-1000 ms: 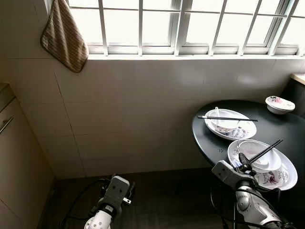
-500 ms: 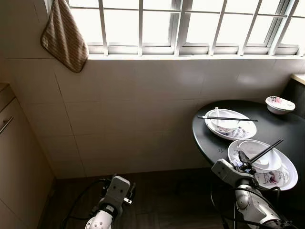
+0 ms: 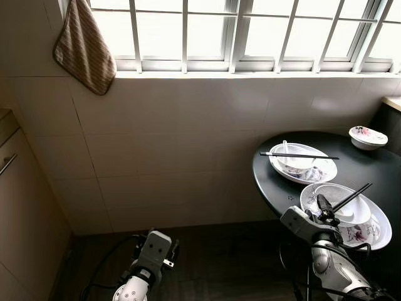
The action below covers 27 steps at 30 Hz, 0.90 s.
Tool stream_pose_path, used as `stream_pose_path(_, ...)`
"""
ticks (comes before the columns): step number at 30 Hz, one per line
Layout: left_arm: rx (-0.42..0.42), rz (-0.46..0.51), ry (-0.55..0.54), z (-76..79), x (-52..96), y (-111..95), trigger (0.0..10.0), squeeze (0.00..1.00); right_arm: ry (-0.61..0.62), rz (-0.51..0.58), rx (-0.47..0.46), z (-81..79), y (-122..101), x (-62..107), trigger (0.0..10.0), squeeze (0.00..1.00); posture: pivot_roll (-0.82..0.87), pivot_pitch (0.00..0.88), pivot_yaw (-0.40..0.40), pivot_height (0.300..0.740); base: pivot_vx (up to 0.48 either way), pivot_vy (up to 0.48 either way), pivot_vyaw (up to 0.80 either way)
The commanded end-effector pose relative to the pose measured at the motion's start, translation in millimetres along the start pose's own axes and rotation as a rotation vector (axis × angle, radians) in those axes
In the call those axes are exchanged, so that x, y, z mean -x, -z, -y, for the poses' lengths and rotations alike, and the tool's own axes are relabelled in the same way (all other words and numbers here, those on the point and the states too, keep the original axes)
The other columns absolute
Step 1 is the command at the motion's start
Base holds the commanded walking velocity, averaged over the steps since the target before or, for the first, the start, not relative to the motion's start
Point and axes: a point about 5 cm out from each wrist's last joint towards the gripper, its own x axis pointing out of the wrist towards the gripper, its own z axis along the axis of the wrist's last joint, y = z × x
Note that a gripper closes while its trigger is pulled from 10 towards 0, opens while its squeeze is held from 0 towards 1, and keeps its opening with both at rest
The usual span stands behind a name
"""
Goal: Kitchen organization
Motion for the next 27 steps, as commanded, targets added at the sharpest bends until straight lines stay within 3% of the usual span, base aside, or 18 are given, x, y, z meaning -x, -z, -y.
stream_pose_path(1, 0.007, 0.009, -0.002, 0.2, -1.9, -1.8, 10.0, 0.0, 0.004, 0.005, 0.02, 1.0, 0.4, -0.1, 10.0, 0.35, 0.0, 0.0, -0.046, 0.74, 0.0, 0.0, 0.0)
stream_pose_path(27, 0.013, 0.011, -0.003, -1.2, -3.9, -2.5, 10.0, 0.0, -0.05, -0.083, 0.013, -3.3, 18.6, 2.8, 10.0, 0.31, -0.01, 0.0, -0.045, 0.74, 0.0, 0.0, 0.0)
